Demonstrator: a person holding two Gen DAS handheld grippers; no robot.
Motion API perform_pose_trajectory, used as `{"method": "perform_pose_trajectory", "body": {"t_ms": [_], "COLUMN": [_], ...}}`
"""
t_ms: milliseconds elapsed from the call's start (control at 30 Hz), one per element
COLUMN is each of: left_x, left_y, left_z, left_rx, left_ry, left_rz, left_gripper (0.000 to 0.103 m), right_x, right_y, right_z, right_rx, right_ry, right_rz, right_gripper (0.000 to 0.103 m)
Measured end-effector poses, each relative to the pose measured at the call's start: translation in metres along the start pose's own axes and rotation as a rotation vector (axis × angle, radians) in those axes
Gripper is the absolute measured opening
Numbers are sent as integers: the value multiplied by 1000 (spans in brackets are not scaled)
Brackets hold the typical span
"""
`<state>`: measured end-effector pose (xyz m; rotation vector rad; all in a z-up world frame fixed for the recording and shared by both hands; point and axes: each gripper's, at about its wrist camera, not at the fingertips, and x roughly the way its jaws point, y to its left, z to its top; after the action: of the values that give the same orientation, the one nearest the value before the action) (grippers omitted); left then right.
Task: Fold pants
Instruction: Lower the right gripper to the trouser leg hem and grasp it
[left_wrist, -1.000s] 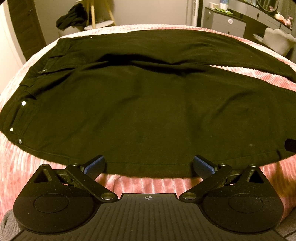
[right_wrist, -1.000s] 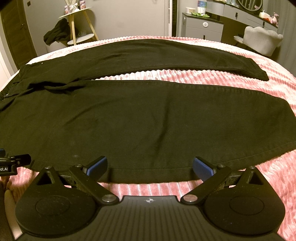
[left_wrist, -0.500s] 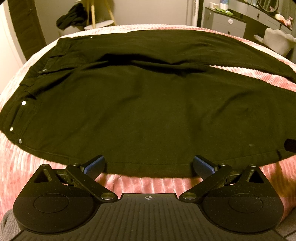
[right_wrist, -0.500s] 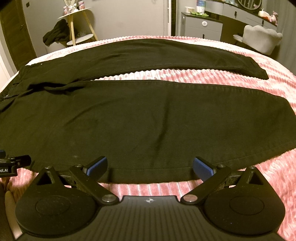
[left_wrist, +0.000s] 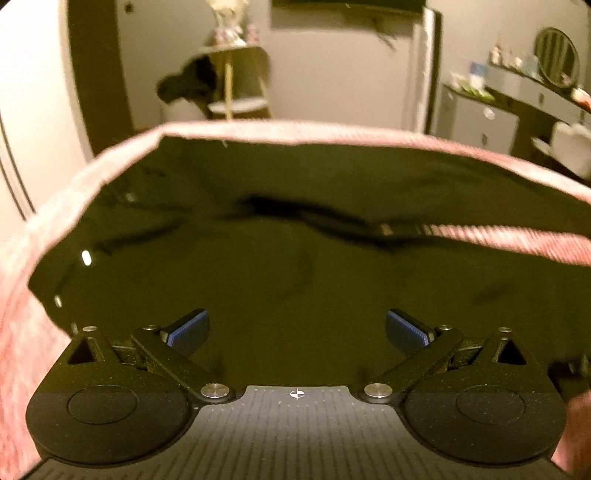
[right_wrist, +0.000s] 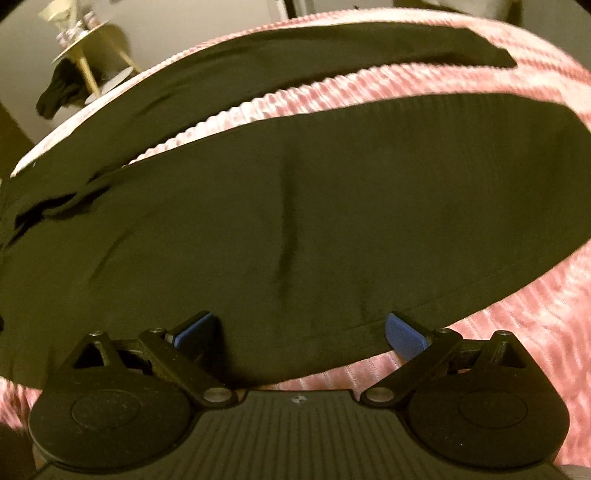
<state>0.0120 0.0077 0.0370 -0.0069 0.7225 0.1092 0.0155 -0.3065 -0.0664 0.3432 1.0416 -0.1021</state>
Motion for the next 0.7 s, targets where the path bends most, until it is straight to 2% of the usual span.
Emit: {"method": "perform_pose_trajectory", "body": {"t_ms": [133, 233, 300, 400, 500, 567, 600, 667, 700], "left_x": [23, 51, 66, 78, 83, 87, 90, 97, 99], "left_y": [-4, 0, 8, 20, 25, 26, 24, 20, 19], "left_z": [28, 33, 28, 20, 23, 21, 20, 18, 17], "left_rx": [-55, -77, -96, -153, -201, -198, -188, -162, -158], "left_ry": [-64, -73, -69, -96, -130, -146, -135, -88, -79], "left_rz": [25, 32, 55, 118, 138, 141, 148, 139, 130], "left_gripper": [103, 103, 103, 103, 103, 103, 103, 103, 103], "right_x": [2, -5, -18, -29, -9, 20, 37, 66, 81], "right_y": [-12, -6, -6, -5, -3, -1, 0, 3, 4], "right_z": [6, 20, 40, 95, 168, 214, 237, 275, 291], "right_rx": [92, 54, 48, 107, 205, 295, 342, 425, 463], "right_ry": [25, 93, 80, -20, -91, -81, -67, -61, -55], "right_rz": [39, 47, 118, 173, 204, 188, 170, 105, 77], "right_gripper": [99, 99, 98, 98, 96, 83, 79, 64, 64]}}
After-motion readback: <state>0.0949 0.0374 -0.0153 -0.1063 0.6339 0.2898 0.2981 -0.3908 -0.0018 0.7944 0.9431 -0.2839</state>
